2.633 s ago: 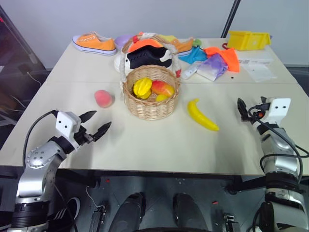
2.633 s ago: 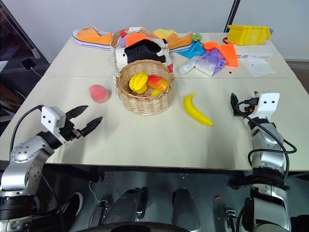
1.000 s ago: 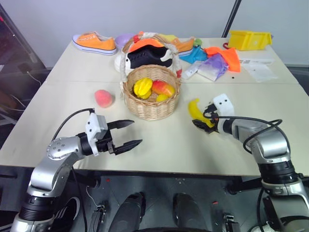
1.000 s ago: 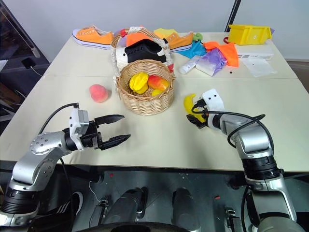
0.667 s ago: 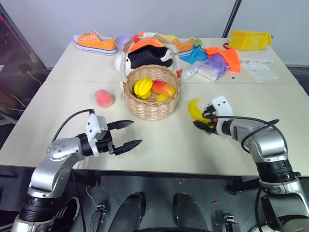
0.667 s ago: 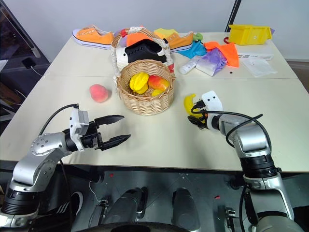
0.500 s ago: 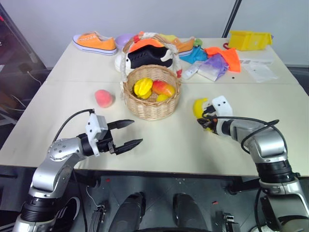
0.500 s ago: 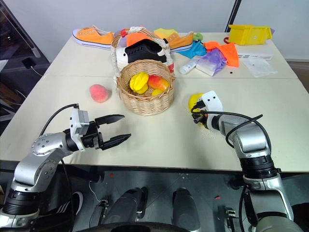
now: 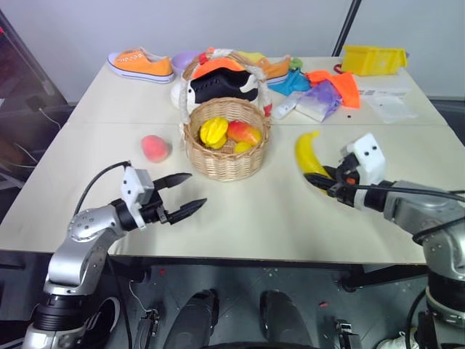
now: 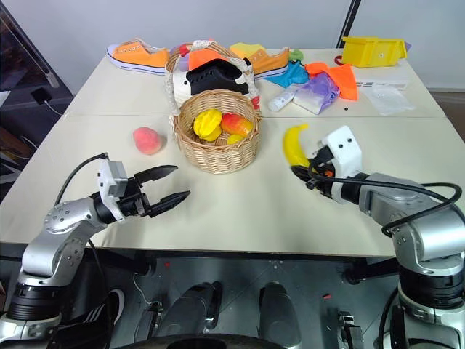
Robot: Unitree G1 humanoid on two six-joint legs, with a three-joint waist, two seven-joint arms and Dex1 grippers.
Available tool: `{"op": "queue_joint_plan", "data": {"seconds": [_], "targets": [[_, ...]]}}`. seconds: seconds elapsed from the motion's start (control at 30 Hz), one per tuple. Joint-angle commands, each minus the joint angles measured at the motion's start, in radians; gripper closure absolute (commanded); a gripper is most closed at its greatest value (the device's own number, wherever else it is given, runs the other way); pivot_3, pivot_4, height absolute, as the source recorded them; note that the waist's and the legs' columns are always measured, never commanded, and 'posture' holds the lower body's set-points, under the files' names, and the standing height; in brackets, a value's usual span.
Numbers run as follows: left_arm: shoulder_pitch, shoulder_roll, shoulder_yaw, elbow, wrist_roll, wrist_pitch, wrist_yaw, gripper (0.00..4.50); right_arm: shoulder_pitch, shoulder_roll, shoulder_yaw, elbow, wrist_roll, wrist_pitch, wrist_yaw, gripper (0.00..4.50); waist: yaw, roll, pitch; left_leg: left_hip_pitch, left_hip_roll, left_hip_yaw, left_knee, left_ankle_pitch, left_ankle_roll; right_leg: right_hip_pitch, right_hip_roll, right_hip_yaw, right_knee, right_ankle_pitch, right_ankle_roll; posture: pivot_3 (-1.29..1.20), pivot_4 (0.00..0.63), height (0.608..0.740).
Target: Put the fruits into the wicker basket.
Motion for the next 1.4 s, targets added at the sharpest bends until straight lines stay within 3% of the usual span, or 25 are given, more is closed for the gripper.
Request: {"op": "queue_joint_plan", "data": {"seconds": [0.03,0.23,0.43,0.8,1.03,1.13,1.27,1.4], "targets": [[-0.029,-0.011,0.035,0.013,0.007,-0.034,0.028,0.65,-0.093,0.035,0.093,-0.025,0.04,-0.004,-0.001,3.44,0.003,0.0,0.0,0.0,0.0,0.0,0.0,0.0,0.0,0.0,0.0,0.0,0.0,0.0,0.0,0.0,0.15,0.74],[-0.039,-0.02,0.049,0.002,0.02,-0.058,0.069,0.65,-0.247,0.08,0.311,0.105,-0.027,-0.132,0.074,3.44,0.004,-0.001,0.0,-0.001,-0.001,0.0,0.0,0.0,0.0,0.0,-0.001,0.0,-0.002,0.0,0.001,0.0,0.15,0.74],[-0.003,-0.02,0.072,-0.034,0.028,-0.064,0.109,0.65,-0.416,0.152,0.403,0.344,-0.126,-0.281,0.101,3.44,-0.001,-0.001,0.0,-0.001,-0.001,0.0,-0.001,0.0,0.0,-0.001,0.0,0.0,-0.001,0.002,0.003,0.0,0.15,0.74],[0.063,-0.041,0.069,-0.114,0.026,-0.053,0.175,0.65,-0.621,0.349,0.468,0.787,-0.302,-0.511,0.101,3.44,0.0,-0.001,0.0,-0.001,-0.001,-0.001,-0.001,0.0,0.0,-0.002,0.0,0.0,0.0,0.002,0.003,0.0,0.15,0.74],[0.062,-0.044,0.065,-0.12,0.022,-0.048,0.185,0.65,-0.639,0.407,0.439,0.906,-0.346,-0.565,0.081,3.44,-0.002,-0.001,0.0,-0.001,-0.001,-0.001,-0.002,0.0,-0.001,-0.003,0.001,0.0,0.001,0.002,0.003,0.0,0.15,0.74],[0.056,-0.045,0.059,-0.117,0.023,-0.046,0.188,0.65,-0.623,0.42,0.437,0.908,-0.356,-0.577,0.079,2.45,-0.002,-0.001,0.0,-0.001,-0.001,-0.001,-0.002,0.0,-0.001,-0.003,0.001,0.0,0.001,0.002,0.003,0.0,0.15,0.74],[0.044,-0.047,0.065,-0.102,0.016,-0.037,0.194,0.65,-0.594,0.413,0.41,0.818,-0.357,-0.591,0.065,0.44,-0.003,-0.001,0.001,-0.001,-0.001,-0.001,-0.002,0.0,-0.001,-0.003,0.001,0.0,0.001,0.002,0.003,0.0,0.15,0.74],[0.052,-0.051,0.084,-0.093,0.016,-0.039,0.207,0.65,-0.51,0.387,0.337,0.652,-0.293,-0.619,0.09,0.44,-0.001,-0.001,0.0,-0.001,-0.001,-0.001,-0.002,0.0,-0.001,-0.003,0.001,0.0,0.001,0.002,0.003,0.0,0.15,0.74]]}}
